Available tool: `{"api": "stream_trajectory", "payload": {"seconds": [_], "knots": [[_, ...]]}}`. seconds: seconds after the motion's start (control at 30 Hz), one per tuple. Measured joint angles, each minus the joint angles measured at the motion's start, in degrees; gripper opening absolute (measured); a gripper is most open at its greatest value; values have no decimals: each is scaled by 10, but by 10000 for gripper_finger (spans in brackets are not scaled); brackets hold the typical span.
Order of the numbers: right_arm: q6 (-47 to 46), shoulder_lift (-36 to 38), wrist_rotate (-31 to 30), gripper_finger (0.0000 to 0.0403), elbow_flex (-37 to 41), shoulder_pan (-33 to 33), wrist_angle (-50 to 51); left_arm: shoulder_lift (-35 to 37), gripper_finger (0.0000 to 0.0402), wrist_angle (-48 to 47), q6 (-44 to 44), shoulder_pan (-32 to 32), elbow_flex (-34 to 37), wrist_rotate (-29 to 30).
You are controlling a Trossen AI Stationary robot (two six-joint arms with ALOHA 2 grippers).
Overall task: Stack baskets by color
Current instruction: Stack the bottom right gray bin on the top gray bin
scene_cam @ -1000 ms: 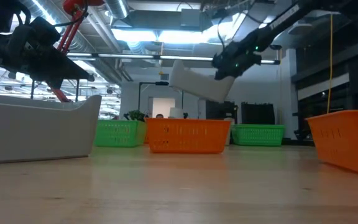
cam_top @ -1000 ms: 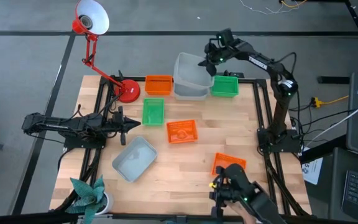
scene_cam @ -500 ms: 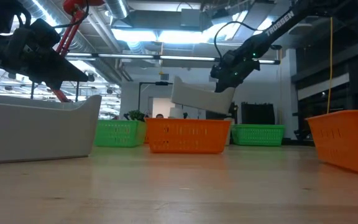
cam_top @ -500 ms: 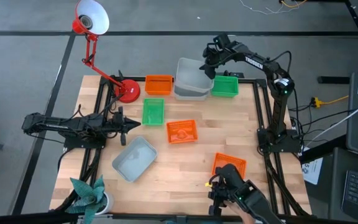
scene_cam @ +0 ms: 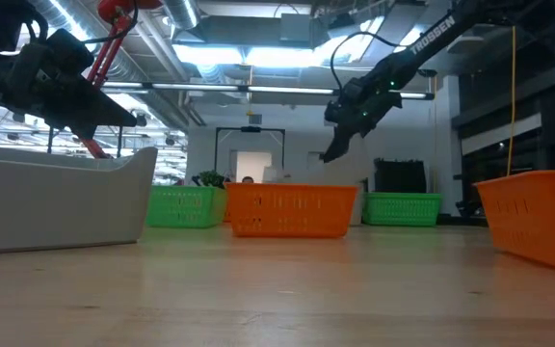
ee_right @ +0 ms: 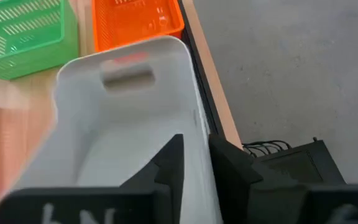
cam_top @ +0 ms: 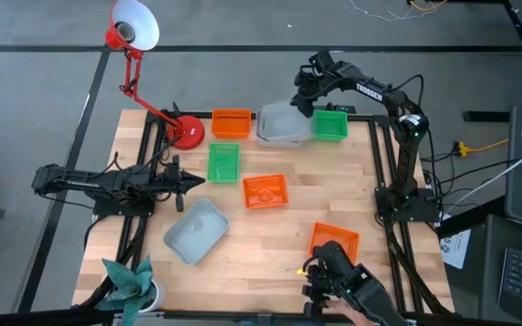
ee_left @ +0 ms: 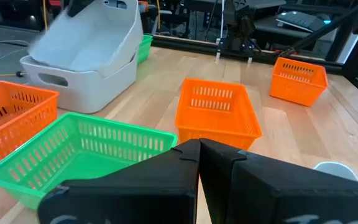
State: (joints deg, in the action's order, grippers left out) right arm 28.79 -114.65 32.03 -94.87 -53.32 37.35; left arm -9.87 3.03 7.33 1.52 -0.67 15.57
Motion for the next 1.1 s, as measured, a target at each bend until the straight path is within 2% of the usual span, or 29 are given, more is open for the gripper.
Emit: {"api": "stream_trajectory", "payload": {"seconds": [0.3, 0.4, 0.5, 0.57, 0.63, 0.7, 0.77, 0.9, 1.0, 1.03, 1.1], "knots": [[0, 0, 3, 87, 0, 7, -16, 0, 0, 0, 0, 0, 0, 0], [-8, 0, 54, 88, 0, 14, -64, 0, 0, 0, 0, 0, 0, 0], [-55, 0, 113, 88, 0, 25, -131, 0, 0, 0, 0, 0, 0, 0], [-78, 6, 124, 88, 0, 31, -147, 0, 0, 0, 0, 0, 0, 0], [-95, 18, 111, 88, 0, 37, -145, 0, 0, 0, 0, 0, 0, 0], [-120, 38, 77, 88, 0, 40, -124, 0, 0, 0, 0, 0, 0, 0], [-147, 62, 13, 88, 0, 46, -92, 0, 0, 0, 0, 0, 0, 0], [-194, 120, -207, 88, 0, 71, -9, 0, 0, 0, 0, 0, 0, 0], [-197, 152, -371, 88, -1, 104, 50, 0, 0, 0, 0, 0, 0, 0], [-198, 158, -407, 88, -1, 115, 66, 0, 0, 0, 0, 0, 0, 0], [-198, 163, -434, 88, -1, 135, 108, 0, 0, 0, 0, 0, 0, 0]]}}
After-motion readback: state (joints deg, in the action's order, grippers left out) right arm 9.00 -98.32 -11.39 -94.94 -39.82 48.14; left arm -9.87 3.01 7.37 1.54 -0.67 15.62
